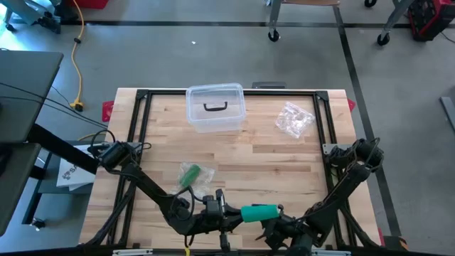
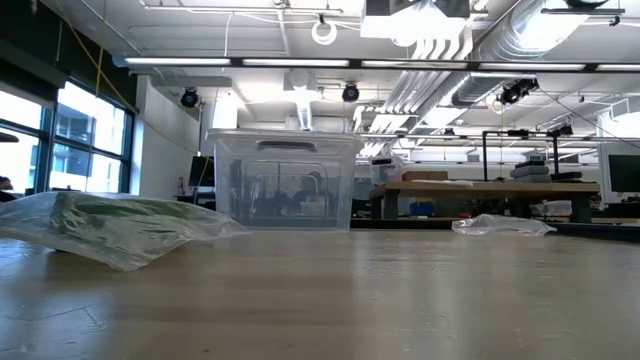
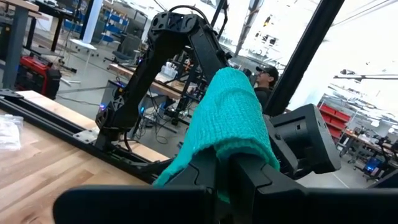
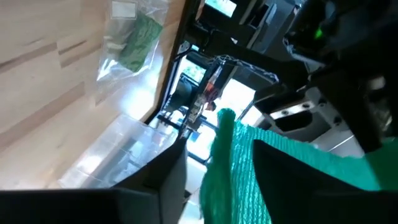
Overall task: Roll bandage
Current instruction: Roll the dark green bandage
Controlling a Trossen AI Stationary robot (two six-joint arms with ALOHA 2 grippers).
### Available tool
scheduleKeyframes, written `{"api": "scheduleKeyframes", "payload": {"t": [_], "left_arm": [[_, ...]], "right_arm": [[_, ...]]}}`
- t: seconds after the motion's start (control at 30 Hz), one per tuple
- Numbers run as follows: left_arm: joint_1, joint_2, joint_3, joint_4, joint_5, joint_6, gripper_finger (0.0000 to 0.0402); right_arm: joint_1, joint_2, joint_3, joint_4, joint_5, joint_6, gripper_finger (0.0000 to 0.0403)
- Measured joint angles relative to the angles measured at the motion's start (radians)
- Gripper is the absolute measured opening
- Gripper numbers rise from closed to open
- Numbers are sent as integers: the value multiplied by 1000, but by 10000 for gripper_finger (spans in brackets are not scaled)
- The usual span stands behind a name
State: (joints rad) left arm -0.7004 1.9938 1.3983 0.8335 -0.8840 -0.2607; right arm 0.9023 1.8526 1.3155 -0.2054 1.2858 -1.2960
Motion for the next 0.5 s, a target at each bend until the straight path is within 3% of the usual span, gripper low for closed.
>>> {"api": "scheduleKeyframes", "payload": {"t": [0.17,0.27,0.37,0.5], "left_arm": [[-6,0,0,-5,-17,13,12],[-19,-4,0,-10,-96,85,12],[-33,-28,0,-49,-175,149,12],[-37,-77,0,-191,-203,152,12]], "right_arm": [[1,0,0,0,-4,87,69],[7,0,0,-1,-6,204,12],[21,-1,0,0,-62,409,12],[48,-1,0,32,-210,629,3]]}}
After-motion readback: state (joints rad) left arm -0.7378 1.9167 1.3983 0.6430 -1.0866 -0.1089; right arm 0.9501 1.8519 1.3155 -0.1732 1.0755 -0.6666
